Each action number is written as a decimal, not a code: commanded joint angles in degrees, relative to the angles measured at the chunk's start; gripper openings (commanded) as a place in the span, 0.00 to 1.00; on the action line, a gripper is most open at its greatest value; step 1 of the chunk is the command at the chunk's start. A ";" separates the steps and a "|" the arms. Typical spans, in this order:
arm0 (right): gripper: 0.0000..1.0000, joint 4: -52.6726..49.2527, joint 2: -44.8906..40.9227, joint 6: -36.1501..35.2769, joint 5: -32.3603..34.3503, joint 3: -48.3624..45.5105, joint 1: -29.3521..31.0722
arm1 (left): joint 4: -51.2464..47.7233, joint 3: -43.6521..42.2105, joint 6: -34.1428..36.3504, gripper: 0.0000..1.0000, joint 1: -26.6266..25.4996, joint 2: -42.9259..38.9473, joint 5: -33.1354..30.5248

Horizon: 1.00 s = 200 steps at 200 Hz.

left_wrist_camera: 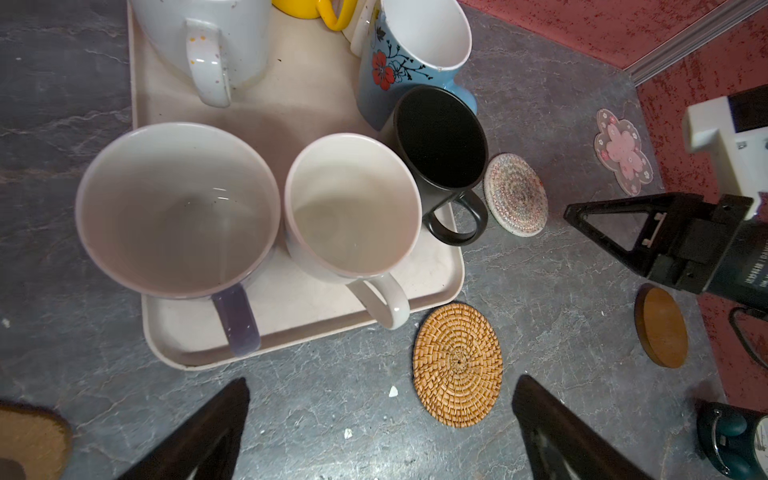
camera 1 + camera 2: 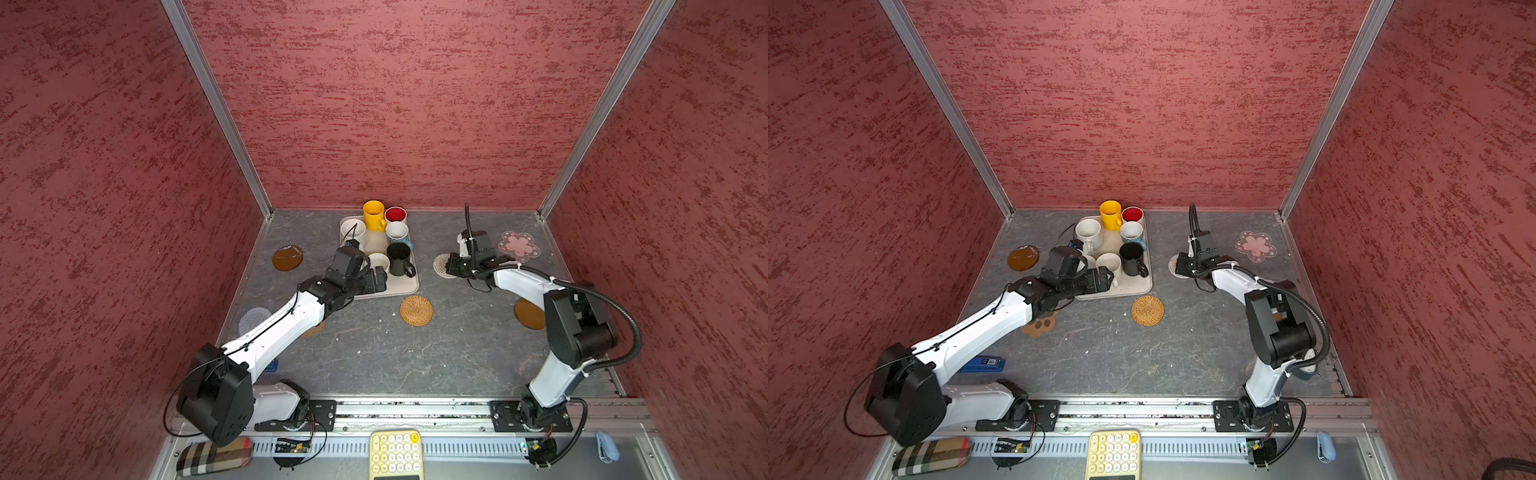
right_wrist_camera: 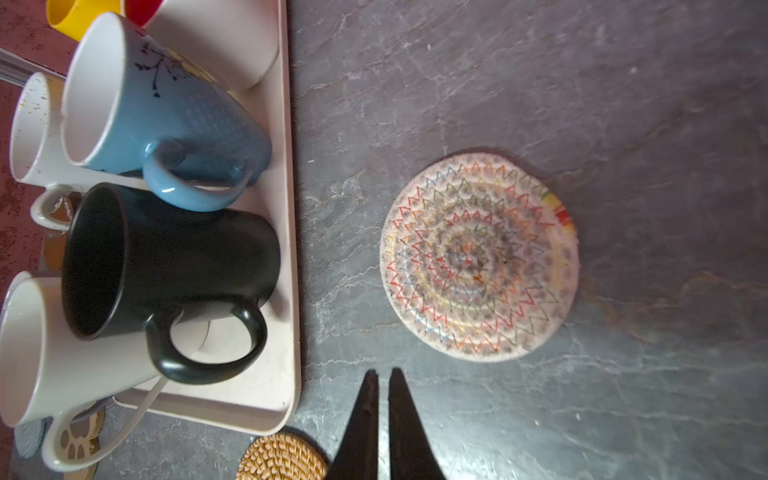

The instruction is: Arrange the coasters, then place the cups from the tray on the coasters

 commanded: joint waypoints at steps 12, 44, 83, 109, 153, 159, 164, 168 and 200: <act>0.10 1.75 4.30 -0.74 0.07 3.95 -1.06 | 0.67 4.91 1.84 1.00 0.56 3.53 3.24; 0.10 0.42 8.61 -1.61 0.61 8.09 -1.57 | -0.39 7.84 2.13 1.00 0.76 5.90 4.16; 0.10 -0.35 12.35 -1.68 0.32 11.53 -2.66 | -1.24 9.68 2.33 1.00 0.90 7.54 4.73; 0.10 -1.19 13.64 -2.15 0.89 12.80 -2.97 | -1.48 10.07 2.31 0.99 0.91 7.82 5.00; 0.09 -1.32 15.11 -2.55 1.43 12.30 -3.11 | -2.28 10.14 2.00 1.00 0.84 7.22 5.41; 0.09 -1.28 15.06 -2.56 1.57 11.96 -3.13 | -2.30 10.01 1.99 0.99 0.80 6.96 5.38; 0.09 -1.10 15.03 -2.61 1.62 11.62 -3.13 | -2.35 9.89 1.96 1.00 0.74 6.66 5.39; 0.09 -1.04 14.98 -2.55 1.67 11.40 -3.10 | -2.26 9.75 1.96 1.00 0.67 6.59 5.40; 0.09 -0.35 14.43 -2.58 1.53 9.07 -3.09 | -2.54 9.24 1.78 0.99 0.24 5.32 4.76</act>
